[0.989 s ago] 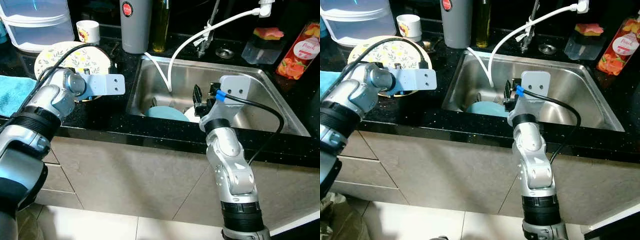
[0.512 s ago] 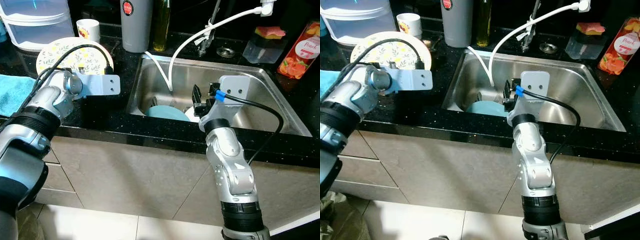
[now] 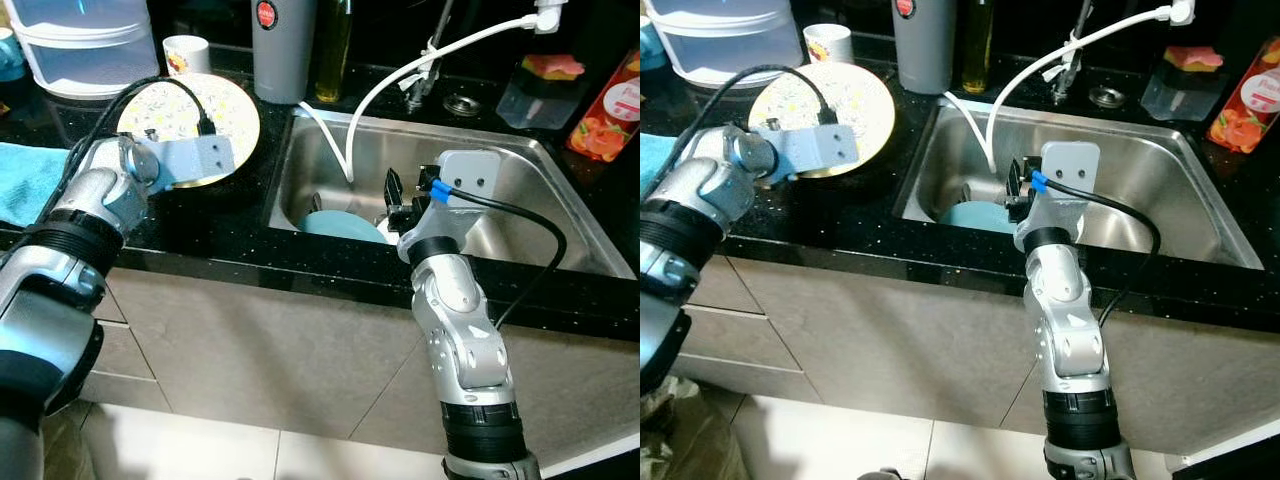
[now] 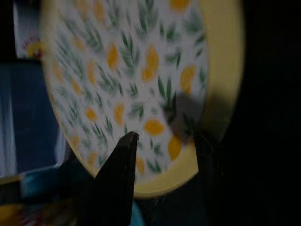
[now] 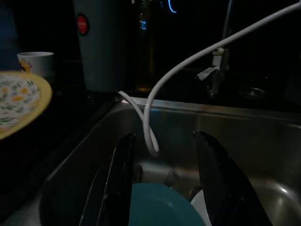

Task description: Kitchen organization

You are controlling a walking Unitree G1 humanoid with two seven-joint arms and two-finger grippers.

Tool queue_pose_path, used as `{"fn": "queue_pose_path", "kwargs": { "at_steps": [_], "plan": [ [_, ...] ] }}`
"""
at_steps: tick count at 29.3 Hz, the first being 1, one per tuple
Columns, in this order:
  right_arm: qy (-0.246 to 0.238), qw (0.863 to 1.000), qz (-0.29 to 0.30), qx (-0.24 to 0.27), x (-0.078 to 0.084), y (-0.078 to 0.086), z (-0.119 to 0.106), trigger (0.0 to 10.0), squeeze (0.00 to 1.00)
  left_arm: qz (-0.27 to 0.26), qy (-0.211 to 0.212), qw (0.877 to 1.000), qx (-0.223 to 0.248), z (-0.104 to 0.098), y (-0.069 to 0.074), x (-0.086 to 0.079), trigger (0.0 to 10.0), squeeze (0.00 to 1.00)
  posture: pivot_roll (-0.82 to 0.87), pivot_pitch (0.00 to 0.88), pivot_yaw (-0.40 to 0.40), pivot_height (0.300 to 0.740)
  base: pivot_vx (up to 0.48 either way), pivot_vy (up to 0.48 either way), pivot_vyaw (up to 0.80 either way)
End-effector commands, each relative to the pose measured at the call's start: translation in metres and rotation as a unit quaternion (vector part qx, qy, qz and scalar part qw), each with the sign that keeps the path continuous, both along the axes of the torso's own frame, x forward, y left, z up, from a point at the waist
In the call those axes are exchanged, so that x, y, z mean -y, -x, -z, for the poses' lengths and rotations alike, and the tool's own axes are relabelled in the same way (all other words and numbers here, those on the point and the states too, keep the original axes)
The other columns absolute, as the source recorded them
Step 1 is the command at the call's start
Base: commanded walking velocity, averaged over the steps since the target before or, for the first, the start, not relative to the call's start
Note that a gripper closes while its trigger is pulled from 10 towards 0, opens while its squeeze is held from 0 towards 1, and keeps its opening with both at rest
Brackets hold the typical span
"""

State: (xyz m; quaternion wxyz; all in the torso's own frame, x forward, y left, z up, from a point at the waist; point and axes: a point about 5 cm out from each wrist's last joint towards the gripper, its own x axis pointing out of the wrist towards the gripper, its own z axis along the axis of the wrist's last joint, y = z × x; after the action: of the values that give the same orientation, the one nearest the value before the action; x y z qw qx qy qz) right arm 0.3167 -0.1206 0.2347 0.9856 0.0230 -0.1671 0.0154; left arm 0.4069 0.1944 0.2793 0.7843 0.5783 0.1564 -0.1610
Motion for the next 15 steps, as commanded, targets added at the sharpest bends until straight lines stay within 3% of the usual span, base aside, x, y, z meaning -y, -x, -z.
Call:
{"fn": "queue_pose_path", "kwargs": {
  "at_steps": [1, 6, 10, 15],
  "plan": [
    [-0.004, 1.0, 0.007, 0.004, 0.003, -0.001, -0.001, 10.0, 0.0, 0.016, 0.017, 1.0, -0.011, 0.001, 0.0, 0.01, 10.0, 0.0, 0.25, 0.045, -0.057, 0.74, 0.0, 0.0, 0.0],
    [-0.003, 1.0, 0.004, 0.005, 0.003, -0.002, -0.001, 10.0, 0.0, 0.045, 0.041, 0.997, -0.036, 0.001, 0.004, 0.018, 10.0, 0.0, 0.25, 0.038, -0.06, 0.74, 0.0, 0.0, 0.0],
    [-0.002, 1.0, 0.003, 0.007, 0.002, -0.002, -0.002, 10.0, 0.0, 0.105, 0.066, 0.988, -0.087, 0.006, 0.015, 0.031, 10.0, 0.0, 0.25, 0.035, -0.061, 0.74, 0.0, 0.0, 0.0],
    [-0.001, 1.0, 0.003, 0.005, 0.003, -0.001, -0.002, 10.0, 0.0, 0.148, 0.106, 0.978, -0.098, -0.002, 0.024, 0.044, 10.0, 0.0, 0.25, 0.034, -0.063, 0.74, 0.0, 0.0, 0.0]
  ]
}}
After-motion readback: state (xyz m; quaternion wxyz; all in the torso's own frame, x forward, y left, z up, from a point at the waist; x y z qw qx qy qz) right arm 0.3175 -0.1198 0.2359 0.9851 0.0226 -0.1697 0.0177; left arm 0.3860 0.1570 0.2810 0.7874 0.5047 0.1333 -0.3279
